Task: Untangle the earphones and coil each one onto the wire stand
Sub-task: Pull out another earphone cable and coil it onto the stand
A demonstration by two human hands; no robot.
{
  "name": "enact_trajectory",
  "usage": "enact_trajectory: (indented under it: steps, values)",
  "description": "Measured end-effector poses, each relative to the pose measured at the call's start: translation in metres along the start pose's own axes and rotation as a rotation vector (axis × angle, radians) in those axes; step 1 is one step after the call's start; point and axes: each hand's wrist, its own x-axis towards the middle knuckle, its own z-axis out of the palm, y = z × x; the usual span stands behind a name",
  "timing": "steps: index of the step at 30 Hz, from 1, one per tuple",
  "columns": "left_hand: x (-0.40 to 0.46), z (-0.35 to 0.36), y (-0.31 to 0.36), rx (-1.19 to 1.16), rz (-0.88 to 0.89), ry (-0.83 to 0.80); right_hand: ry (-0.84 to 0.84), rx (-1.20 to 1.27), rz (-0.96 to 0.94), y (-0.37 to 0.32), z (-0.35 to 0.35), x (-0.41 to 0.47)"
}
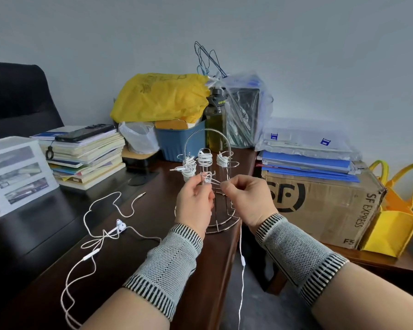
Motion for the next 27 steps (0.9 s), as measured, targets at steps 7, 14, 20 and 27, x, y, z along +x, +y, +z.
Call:
enact_trajectory:
  steps: [7, 14, 20, 27]
  values:
    - [0.004, -0.009, -0.007, 0.108, 0.077, 0.037, 0.004, -0.03, 0.001, -0.002, 0.013, -0.002]
    - [0.003, -0.008, -0.004, -0.088, -0.008, 0.078, 0.024, -0.035, 0.011, 0.009, 0.006, -0.005]
    - [0.003, -0.007, -0.002, -0.069, 0.021, 0.094, 0.005, -0.072, 0.022, 0.013, -0.003, -0.006]
    - [0.001, -0.005, -0.001, -0.071, 0.005, 0.068, 0.014, -0.024, 0.035, 0.003, -0.004, -0.006]
